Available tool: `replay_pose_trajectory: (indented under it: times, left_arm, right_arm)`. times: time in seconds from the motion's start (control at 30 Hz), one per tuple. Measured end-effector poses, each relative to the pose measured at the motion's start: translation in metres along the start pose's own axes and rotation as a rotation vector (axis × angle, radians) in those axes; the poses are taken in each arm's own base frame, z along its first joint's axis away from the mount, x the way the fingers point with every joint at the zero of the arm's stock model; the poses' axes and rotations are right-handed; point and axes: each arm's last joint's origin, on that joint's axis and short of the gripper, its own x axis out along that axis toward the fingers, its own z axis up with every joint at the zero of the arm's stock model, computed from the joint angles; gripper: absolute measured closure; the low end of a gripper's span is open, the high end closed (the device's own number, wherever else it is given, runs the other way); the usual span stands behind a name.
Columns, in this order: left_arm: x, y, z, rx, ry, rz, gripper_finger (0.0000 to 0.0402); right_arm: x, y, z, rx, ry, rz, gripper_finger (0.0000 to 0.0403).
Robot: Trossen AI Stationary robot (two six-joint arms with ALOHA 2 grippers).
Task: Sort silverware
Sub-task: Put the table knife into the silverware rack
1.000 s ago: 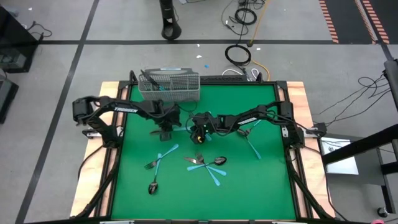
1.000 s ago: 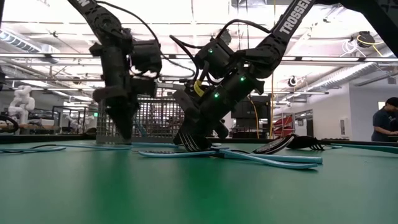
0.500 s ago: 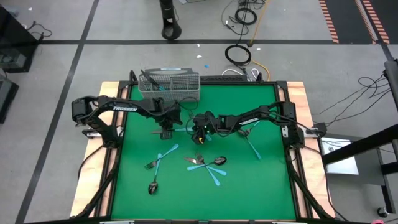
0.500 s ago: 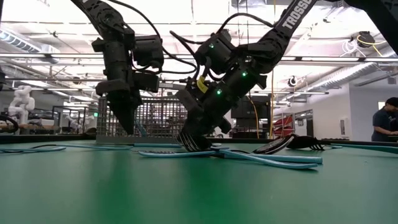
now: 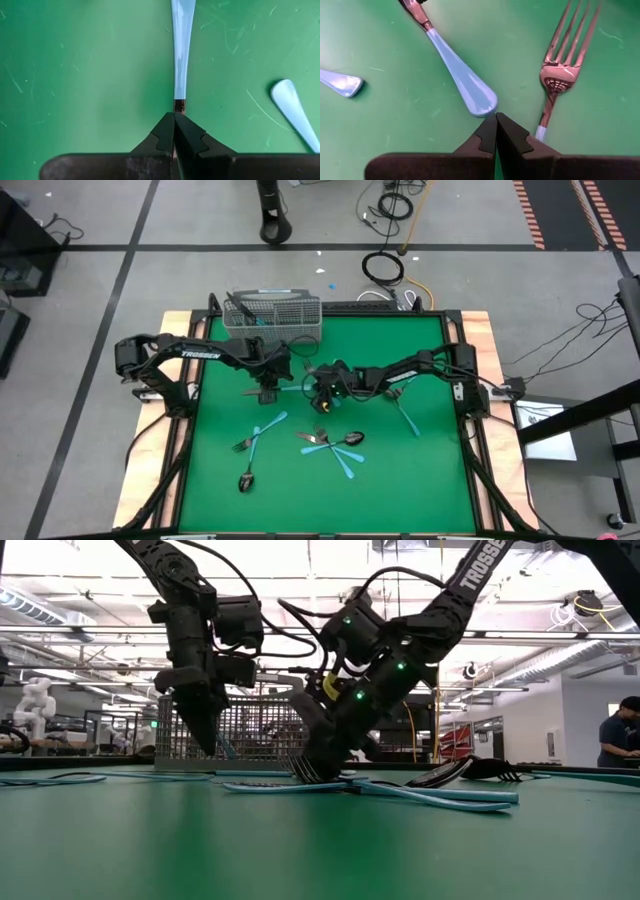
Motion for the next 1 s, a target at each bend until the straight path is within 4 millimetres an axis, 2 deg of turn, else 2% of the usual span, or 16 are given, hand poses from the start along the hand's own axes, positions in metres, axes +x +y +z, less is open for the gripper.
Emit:
replay_pose_trajectory:
  times: [0.3,0.67,1.0]
  left_arm:
    - [0.000,0.000,0.000,-0.003,-0.002,0.000,0.0395]
    - [0.000,0.000,0.000,0.000,-0.002,0.000,0.0395]
    - [0.000,0.000,0.000,-0.023,-0.001,-0.001,0.0395]
  right_arm:
    - [-0.001,0.005,0.008,0.001,-0.097,0.049,0.0403]
    - [0.000,0.004,0.006,0.002,-0.066,0.053,0.0403]
    - [0.009,0.002,-0.002,0.019,-0.046,0.039,0.0403]
